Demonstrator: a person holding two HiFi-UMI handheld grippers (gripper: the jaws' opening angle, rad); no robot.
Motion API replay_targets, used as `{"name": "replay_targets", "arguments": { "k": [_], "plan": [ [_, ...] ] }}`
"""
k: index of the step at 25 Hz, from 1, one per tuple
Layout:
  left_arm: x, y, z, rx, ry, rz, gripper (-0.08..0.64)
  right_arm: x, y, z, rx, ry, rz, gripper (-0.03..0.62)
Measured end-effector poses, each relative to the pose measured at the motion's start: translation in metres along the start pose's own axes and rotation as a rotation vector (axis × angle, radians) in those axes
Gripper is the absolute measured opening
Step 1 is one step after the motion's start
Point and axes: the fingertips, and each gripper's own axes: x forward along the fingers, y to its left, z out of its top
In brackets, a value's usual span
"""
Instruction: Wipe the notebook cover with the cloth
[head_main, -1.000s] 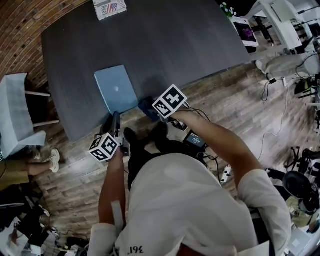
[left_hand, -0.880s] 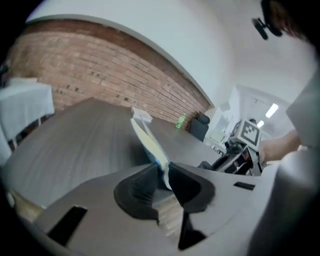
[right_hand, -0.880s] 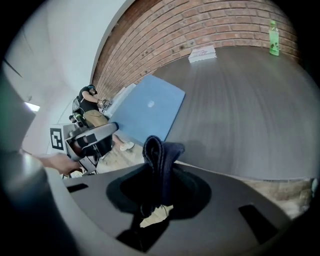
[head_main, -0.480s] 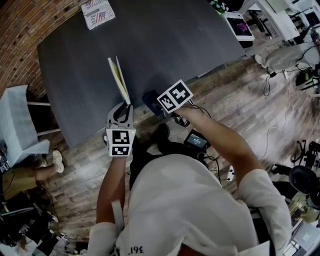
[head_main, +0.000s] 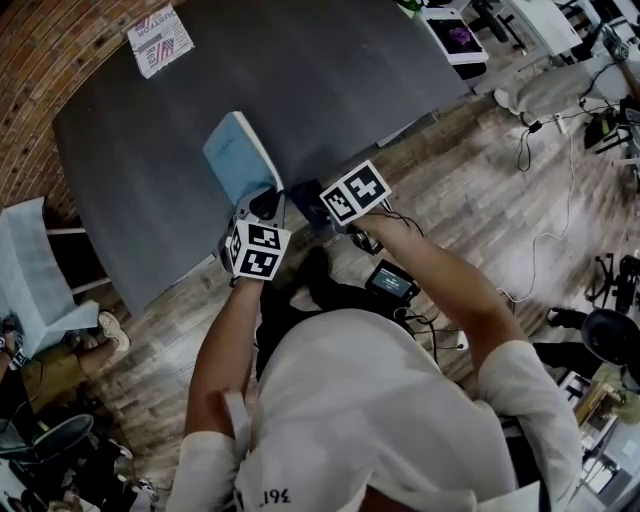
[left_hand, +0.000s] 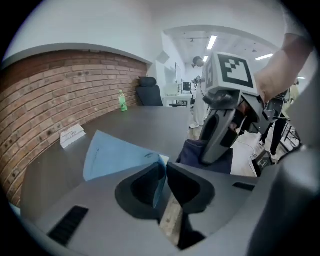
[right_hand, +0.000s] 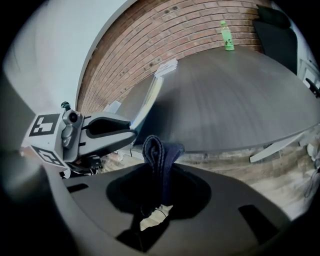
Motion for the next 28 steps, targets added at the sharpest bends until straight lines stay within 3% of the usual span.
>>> {"name": "replay_targets", "arguments": {
  "k": [6, 14, 17, 19, 28],
  "plan": [
    [0.032, -0.007, 0.006, -0.028, 0.032, -0.044, 0.04, -0.008, -0.018, -0.007, 0.039, -0.012, -0.008, 0.103],
    [0.027, -0.013, 0.012, -0.086, -0.005, -0.088, 0.047, -0.015, -0.026, -0.004, 0.048, -0.037, 0.004, 0.103],
    [0.024, -0.025, 0.018, -0.1, -0.022, -0.136, 0.116, -0.015, -0.027, -0.001, 0.045, -0.042, 0.016, 0.103],
    [0.02, -0.029, 0.023, -0.118, -0.045, -0.144, 0.123, -0.014, -0.026, 0.0, 0.043, -0.047, 0.027, 0.103],
    [-0.033, 0.001, 0.035, -0.345, -0.219, -0.089, 0.059, -0.018, -0.022, 0.012, 0.065, -0.094, 0.035, 0.103]
  ]
}}
